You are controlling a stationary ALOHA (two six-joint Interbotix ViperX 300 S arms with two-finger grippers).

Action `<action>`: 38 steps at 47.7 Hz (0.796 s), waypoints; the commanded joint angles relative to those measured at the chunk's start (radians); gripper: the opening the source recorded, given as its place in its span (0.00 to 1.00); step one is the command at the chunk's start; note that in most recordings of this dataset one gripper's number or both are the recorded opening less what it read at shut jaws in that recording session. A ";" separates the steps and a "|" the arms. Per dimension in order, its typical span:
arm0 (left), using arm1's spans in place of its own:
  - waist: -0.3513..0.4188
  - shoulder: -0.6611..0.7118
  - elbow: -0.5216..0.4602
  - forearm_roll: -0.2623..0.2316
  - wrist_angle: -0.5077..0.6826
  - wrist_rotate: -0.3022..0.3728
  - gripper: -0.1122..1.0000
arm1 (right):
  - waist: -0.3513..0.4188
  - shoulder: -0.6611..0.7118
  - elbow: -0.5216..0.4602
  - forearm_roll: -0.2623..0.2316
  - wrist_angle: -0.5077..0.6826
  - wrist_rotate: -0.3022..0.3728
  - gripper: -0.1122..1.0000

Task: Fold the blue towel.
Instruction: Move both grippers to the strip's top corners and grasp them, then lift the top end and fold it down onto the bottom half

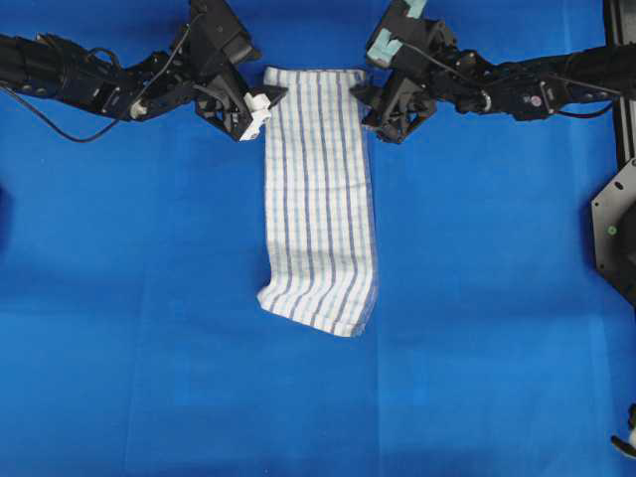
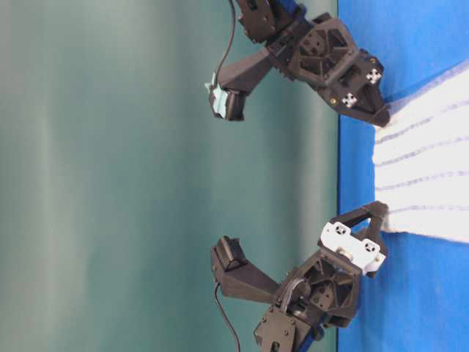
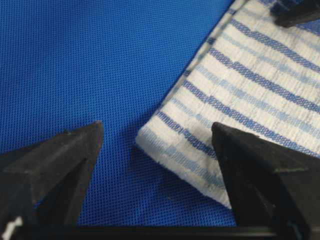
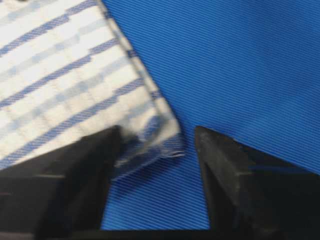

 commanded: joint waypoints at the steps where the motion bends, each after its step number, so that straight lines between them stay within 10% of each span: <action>1: 0.003 -0.014 -0.014 0.003 -0.009 0.000 0.79 | 0.005 -0.008 -0.020 0.003 -0.005 -0.003 0.64; 11: 0.003 -0.014 -0.017 0.008 -0.012 0.002 0.31 | 0.020 -0.008 -0.017 0.002 0.003 -0.008 0.22; 16: 0.003 -0.015 -0.021 0.025 -0.025 0.002 0.12 | 0.020 -0.011 -0.018 0.002 0.002 -0.008 0.16; 38: 0.049 -0.020 -0.081 0.031 -0.048 0.005 0.12 | -0.028 -0.107 -0.014 -0.002 -0.003 -0.020 0.16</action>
